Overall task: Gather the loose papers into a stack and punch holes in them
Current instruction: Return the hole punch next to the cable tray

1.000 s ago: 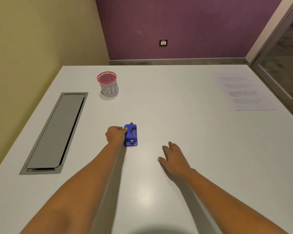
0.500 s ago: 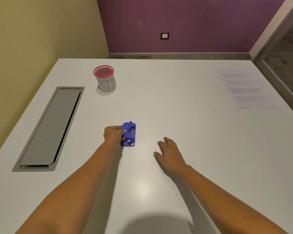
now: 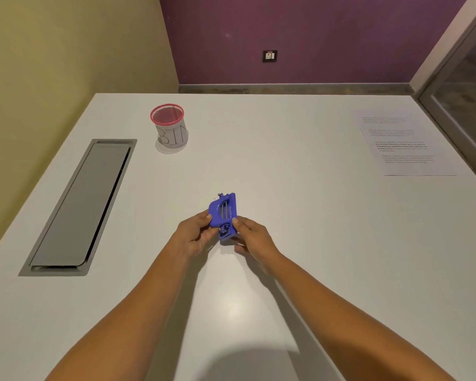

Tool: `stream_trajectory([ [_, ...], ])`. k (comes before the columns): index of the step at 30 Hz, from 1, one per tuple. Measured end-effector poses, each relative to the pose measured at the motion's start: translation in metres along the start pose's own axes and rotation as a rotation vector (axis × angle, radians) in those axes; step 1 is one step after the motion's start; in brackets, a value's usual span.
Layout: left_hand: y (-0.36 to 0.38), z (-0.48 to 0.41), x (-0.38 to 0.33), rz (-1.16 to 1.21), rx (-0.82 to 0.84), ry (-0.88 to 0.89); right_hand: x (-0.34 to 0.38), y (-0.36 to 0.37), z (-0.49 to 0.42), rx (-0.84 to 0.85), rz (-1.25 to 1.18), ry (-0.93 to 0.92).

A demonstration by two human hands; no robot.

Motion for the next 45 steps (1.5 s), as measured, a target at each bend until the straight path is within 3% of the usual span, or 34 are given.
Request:
stream_trajectory([
  [3,0.004,0.002,0.008,-0.009,-0.013,0.040,0.004,0.004,0.004,0.006,-0.106,-0.013],
  [8,0.007,0.004,0.010,-0.318,-0.136,0.259,0.007,0.008,0.011,-0.069,-0.014,-0.219],
  [14,0.008,0.008,0.013,-0.128,-0.006,0.148,0.009,0.027,0.019,-0.029,0.324,-0.457],
  [23,-0.014,0.006,0.005,-0.118,0.001,0.144,0.008,0.027,0.027,0.057,0.396,-0.565],
  [27,-0.015,0.007,0.006,-0.061,0.012,0.158,0.011,0.027,0.029,0.028,0.333,-0.582],
  [32,-0.016,0.007,0.004,-0.039,-0.001,0.187,0.016,0.018,0.025,-0.240,0.204,-0.589],
  [39,-0.029,-0.001,-0.004,-0.098,-0.056,0.245,0.009,-0.002,0.007,-0.332,0.174,-0.433],
  [45,-0.042,-0.005,-0.026,-0.442,-0.138,0.415,0.003,-0.003,0.001,-0.319,0.205,-0.389],
])
Point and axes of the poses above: each hand's wrist, its own z-axis away from the middle knuckle, its own y-axis out of the palm, x = y × z, the point moved 3 cm from there along -z, towards the middle knuckle, and after that the axes turned 11 degrees about -x, right-handed, at the moved point
